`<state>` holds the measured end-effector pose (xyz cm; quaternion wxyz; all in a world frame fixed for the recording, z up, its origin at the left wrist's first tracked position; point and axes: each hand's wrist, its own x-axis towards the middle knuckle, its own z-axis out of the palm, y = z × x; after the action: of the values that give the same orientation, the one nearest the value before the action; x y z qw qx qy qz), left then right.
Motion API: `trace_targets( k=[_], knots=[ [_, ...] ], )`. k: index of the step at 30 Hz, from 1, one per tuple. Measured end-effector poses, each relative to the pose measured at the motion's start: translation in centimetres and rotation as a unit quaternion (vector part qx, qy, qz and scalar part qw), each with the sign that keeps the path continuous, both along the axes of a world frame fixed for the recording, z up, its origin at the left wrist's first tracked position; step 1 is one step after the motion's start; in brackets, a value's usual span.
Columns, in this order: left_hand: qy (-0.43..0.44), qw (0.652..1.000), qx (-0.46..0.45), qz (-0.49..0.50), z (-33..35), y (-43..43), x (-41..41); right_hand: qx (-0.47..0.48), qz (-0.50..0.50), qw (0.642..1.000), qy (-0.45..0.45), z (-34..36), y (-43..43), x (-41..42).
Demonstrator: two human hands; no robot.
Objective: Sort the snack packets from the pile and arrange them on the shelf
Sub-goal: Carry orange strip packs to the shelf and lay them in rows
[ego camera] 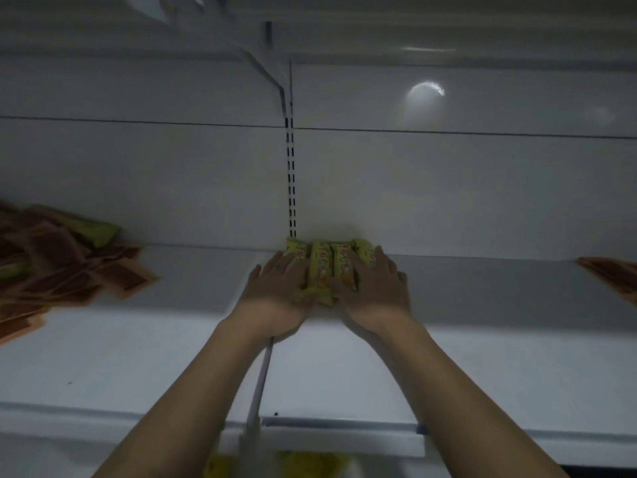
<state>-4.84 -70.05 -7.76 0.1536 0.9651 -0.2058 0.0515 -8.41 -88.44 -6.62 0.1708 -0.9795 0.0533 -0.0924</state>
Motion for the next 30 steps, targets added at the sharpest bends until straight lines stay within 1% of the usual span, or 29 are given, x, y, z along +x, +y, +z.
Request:
trace_targets(
  k=[2, 4, 6, 11, 15, 20, 23, 26, 28, 30],
  knots=[
    [-0.034, 0.999, -0.003, 0.011, 0.5, 1.5, -0.8, -0.018, 0.018, 0.999, -0.027, 0.6, 1.1, 0.1],
    [-0.063, 0.997, -0.019, 0.033, 0.9, 3.7, -1.3, -0.026, 0.045, 0.998, -0.031, 1.3, 3.0, 0.4],
    [-0.066, 0.996, -0.007, 0.052, 1.4, 6.4, -1.5, -0.027, 0.073, 0.997, -0.021, 2.0, 5.5, 0.9],
    [-0.074, 0.990, 0.070, 0.103, 2.9, 14.3, -2.3, -0.056, 0.148, 0.987, -0.008, 3.6, 13.5, 2.2],
    [-0.085, 0.980, 0.103, 0.150, 3.3, 22.4, -2.8, -0.103, 0.201, 0.974, -0.010, 4.3, 21.0, 3.3],
    [-0.089, 0.972, 0.096, 0.193, 4.2, 31.2, -3.8, -0.103, 0.241, 0.965, -0.007, 4.2, 29.6, 4.5],
    [-0.078, 0.968, 0.098, 0.217, 3.8, 36.1, -3.7, -0.116, 0.239, 0.964, -0.002, 3.7, 33.9, 5.7],
    [-0.068, 0.969, 0.081, 0.224, 2.5, 39.8, -3.3, -0.123, 0.219, 0.968, 0.025, 2.7, 37.6, 6.7],
    [-0.073, 0.969, 0.075, 0.222, 1.8, 41.2, -3.0, -0.126, 0.171, 0.976, 0.055, 1.9, 39.1, 7.7],
    [-0.076, 0.972, 0.068, 0.211, 1.3, 42.0, -2.4, -0.101, 0.106, 0.986, 0.079, 0.9, 39.7, 8.8]
  ],
)
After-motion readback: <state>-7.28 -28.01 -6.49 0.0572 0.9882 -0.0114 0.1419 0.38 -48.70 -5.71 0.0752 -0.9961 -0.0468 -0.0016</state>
